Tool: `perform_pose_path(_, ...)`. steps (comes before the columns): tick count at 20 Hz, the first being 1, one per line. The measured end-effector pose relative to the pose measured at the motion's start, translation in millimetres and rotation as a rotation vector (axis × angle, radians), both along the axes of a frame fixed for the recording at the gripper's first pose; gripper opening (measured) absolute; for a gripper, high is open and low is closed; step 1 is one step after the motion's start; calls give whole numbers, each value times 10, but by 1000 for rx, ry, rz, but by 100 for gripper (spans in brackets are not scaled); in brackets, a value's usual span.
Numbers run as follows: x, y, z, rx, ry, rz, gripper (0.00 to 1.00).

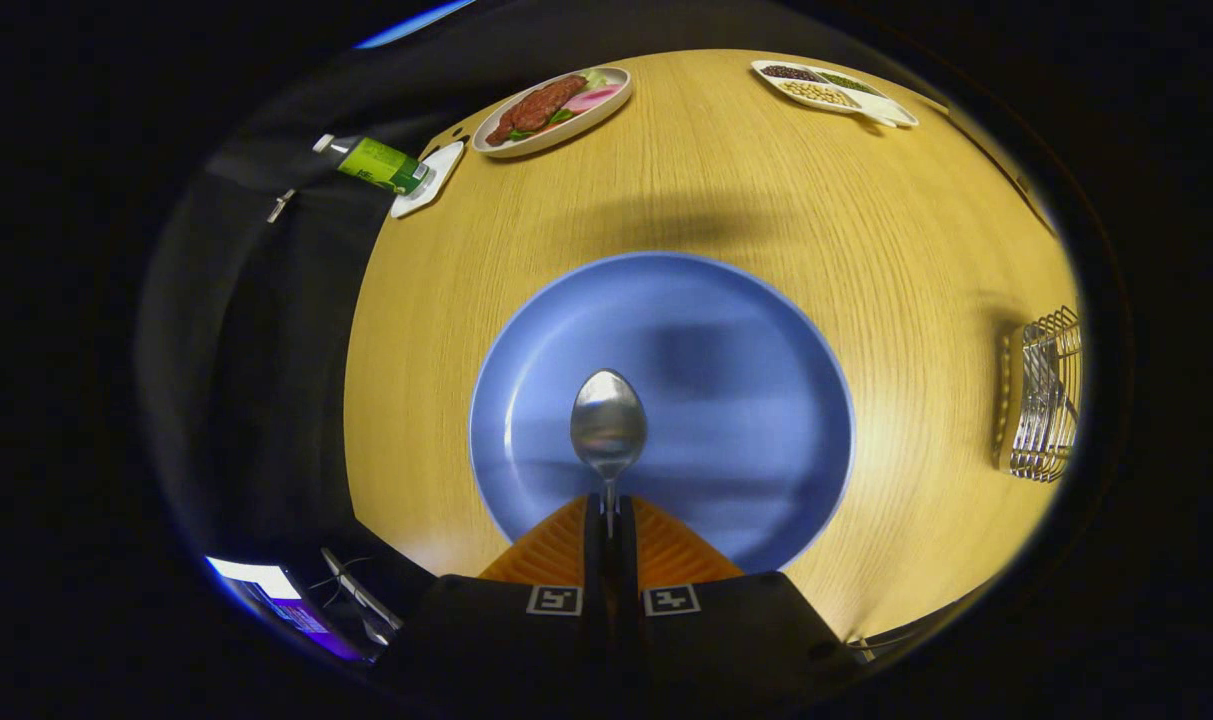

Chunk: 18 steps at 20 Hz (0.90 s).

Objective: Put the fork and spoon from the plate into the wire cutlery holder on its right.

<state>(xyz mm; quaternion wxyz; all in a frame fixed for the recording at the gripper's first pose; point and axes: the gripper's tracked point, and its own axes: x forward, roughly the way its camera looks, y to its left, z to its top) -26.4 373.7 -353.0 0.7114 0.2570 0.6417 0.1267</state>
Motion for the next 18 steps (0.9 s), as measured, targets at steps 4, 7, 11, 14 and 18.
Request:
perform_pose_path(4, 110, -134, 133, 31, -14, -35, 8)
perform_pose_path(7, 195, -211, 259, 61, -29, -65, 8)
perform_pose_path(11, 314, -350, 590, 126, -74, -114, 8)
perform_pose_path(14, 336, -588, 887, 164, -122, -139, 8)
perform_pose_path(18, 308, -1198, 1145, 140, -167, -164, 8)
